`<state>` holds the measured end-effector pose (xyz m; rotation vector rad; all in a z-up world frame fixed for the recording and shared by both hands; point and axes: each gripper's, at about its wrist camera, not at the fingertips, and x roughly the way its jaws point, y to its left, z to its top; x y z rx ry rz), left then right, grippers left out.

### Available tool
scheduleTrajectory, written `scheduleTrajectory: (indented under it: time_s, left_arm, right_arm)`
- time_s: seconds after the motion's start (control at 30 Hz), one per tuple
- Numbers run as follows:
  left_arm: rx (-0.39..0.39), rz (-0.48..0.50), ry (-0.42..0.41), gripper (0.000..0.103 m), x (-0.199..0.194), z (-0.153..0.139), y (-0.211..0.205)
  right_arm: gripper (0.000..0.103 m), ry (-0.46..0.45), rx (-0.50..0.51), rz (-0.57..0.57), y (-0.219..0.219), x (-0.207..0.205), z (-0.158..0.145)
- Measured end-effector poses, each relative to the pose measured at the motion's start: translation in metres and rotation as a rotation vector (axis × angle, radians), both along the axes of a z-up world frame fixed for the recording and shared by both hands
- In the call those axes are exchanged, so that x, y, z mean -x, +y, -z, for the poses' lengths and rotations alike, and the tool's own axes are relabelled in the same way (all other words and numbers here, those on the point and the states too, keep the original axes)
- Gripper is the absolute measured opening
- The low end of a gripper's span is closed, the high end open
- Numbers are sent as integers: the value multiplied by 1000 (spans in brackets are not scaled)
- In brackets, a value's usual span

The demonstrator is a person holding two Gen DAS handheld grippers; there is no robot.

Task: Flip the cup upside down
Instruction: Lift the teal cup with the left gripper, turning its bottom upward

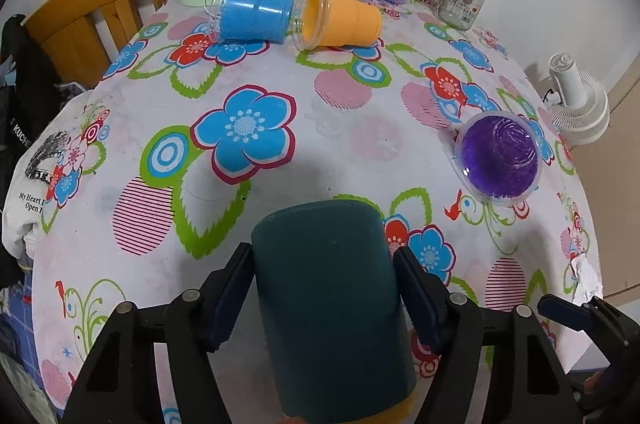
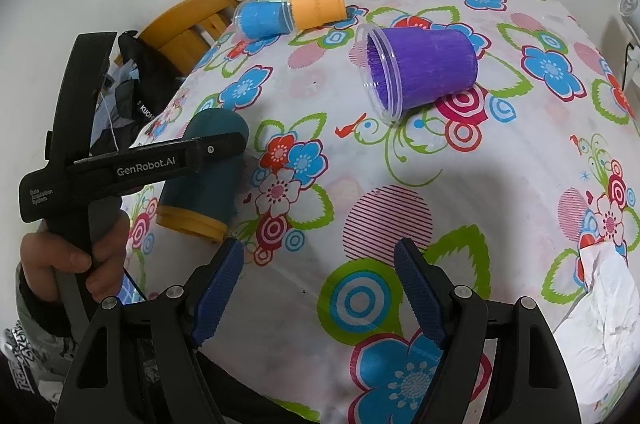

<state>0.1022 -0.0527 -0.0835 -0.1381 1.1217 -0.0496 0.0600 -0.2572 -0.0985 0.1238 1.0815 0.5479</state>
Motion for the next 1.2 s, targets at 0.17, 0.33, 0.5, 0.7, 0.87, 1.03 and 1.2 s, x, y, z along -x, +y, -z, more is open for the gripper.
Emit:
scheduleTrajectory:
  time_s: [0.17, 0.33, 0.5, 0.7, 0.87, 1.03, 1.2]
  left_arm:
    - [6, 3, -23, 71, 5, -9, 0]
    - [7, 8, -53, 70, 11, -19, 0]
    - [10, 11, -76, 70, 16, -28, 0]
    - [10, 16, -98, 69, 22, -36, -1]
    - [11, 18, -114, 69, 26, -43, 0]
    - [12, 18, -133, 69, 32, -49, 0]
    - [15, 21, -146, 69, 37, -54, -1]
  right_arm:
    - [80, -6, -1, -3, 0, 2, -2]
    - [80, -11, -3, -9, 1, 5, -4]
    - [80, -20, -3, -16, 3, 9, -7]
    - [80, -28, -2, -20, 5, 13, -11]
    - [80, -37, -3, -23, 7, 15, -15]
    - [80, -57, -6, -23, 10, 14, -22]
    - [80, -74, -9, -32, 15, 14, -29]
